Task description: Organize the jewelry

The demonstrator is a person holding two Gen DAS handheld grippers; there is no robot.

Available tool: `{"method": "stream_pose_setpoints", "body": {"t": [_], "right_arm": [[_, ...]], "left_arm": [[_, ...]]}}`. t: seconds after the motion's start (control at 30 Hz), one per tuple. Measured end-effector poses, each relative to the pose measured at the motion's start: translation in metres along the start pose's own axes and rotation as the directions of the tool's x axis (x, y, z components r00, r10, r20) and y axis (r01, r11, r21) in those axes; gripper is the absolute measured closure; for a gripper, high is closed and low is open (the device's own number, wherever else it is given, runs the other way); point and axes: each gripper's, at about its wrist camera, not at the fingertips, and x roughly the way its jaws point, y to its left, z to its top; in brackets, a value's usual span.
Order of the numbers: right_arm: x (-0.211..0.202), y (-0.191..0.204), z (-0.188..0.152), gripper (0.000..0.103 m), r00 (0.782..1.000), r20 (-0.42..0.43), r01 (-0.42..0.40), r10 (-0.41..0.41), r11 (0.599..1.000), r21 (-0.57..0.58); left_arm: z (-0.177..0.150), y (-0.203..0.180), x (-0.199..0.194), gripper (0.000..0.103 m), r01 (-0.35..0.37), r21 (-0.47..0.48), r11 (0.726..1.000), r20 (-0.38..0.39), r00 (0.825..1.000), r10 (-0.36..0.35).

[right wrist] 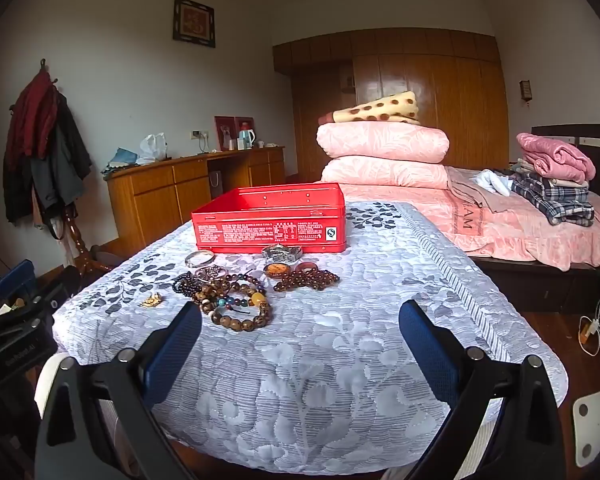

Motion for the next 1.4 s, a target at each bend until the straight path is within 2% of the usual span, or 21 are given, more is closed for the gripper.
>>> {"method": "stream_pose_setpoints", "body": {"t": [1.4], "right_arm": [[0.0038,-0.0019,-0.0016,0.006,1.0,-0.016,0.001,-0.001,1.0,0.001]], "left_arm": [[-0.0026,-0.0007,0.003,0.005,-0.014,0.012,1.0,-0.003,1.0,0.014]]}}
